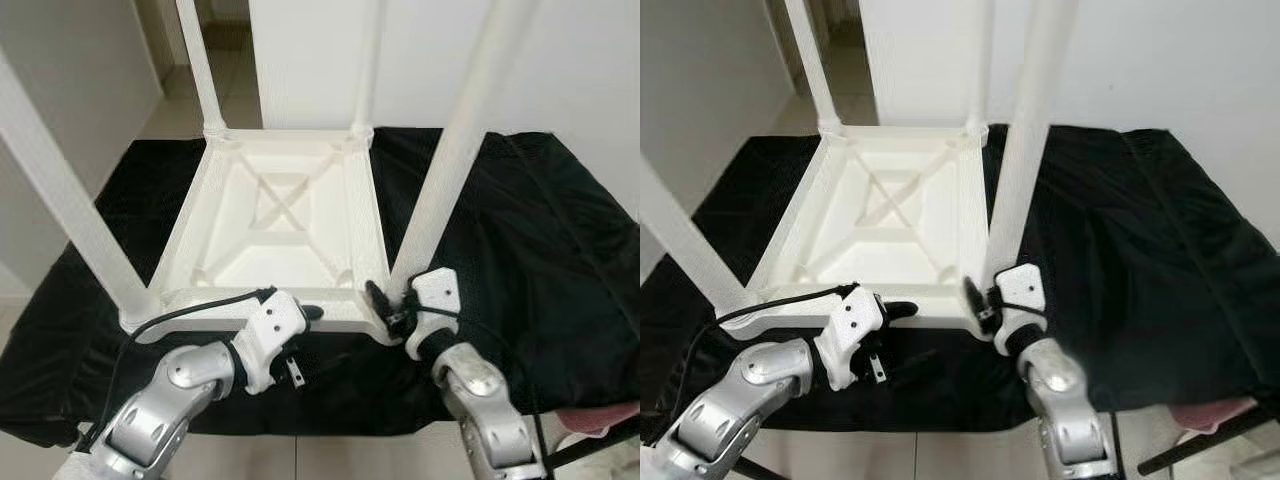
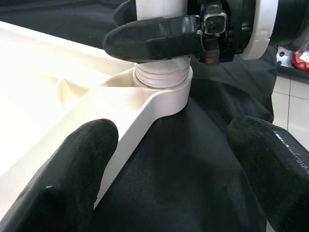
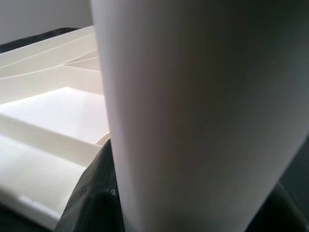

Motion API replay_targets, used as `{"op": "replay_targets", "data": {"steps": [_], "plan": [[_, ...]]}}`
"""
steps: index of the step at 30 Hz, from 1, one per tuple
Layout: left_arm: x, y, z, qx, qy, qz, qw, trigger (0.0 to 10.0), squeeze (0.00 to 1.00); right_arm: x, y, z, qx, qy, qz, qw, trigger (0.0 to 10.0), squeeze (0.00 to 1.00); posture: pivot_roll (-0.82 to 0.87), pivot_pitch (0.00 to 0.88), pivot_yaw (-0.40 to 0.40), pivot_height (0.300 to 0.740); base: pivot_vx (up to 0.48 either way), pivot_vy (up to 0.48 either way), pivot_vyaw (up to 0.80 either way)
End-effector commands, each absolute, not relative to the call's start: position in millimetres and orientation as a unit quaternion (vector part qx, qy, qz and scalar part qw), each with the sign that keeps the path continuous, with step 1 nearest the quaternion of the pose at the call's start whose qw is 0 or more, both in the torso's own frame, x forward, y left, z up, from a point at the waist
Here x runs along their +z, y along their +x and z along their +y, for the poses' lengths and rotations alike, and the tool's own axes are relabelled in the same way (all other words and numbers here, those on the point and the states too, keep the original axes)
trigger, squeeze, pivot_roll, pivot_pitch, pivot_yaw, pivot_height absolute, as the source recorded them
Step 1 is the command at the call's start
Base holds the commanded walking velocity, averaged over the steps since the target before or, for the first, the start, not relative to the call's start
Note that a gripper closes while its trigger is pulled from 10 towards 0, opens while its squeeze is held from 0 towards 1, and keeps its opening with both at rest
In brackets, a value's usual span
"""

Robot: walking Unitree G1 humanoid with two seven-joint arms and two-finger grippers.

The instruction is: Building children table

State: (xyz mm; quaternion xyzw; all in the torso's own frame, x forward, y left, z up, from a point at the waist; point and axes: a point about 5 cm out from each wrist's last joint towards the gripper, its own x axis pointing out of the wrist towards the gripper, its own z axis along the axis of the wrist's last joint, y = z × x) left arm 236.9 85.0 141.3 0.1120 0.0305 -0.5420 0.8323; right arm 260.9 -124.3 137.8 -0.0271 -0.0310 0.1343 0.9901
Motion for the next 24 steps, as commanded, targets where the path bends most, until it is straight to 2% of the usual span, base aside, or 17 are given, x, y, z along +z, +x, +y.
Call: {"op": "replay_targets", "data": {"steps": [1, 4, 8, 24], "plan": [[140, 232, 82, -0.558, 0.113, 0.036, 0.821, 10.0, 0.00, 130, 259, -126, 0.095, -0.016, -0.004, 0.995, 10.0, 0.00, -0.08, 0.045, 0.046, 0.740, 0.000, 0.000, 0.00], [140, 232, 82, -0.559, 0.113, 0.036, 0.821, 10.0, 0.00, 129, 258, -125, 0.075, -0.007, -0.002, 0.997, 10.0, 0.00, -0.07, 0.045, 0.045, 0.740, 0.000, 0.000, 0.00], [140, 233, 83, -0.556, 0.112, 0.036, 0.823, 10.0, 0.00, 126, 264, -124, 0.004, 0.015, 0.003, 1.000, 10.0, 0.00, -0.07, 0.042, 0.046, 0.740, 0.000, 0.000, 0.00], [142, 236, 85, -0.551, 0.116, 0.034, 0.825, 10.0, 0.00, 129, 272, -127, -0.061, 0.016, 0.004, 0.998, 10.0, 0.00, -0.06, 0.035, 0.048, 0.740, 0.000, 0.000, 0.00]]}}
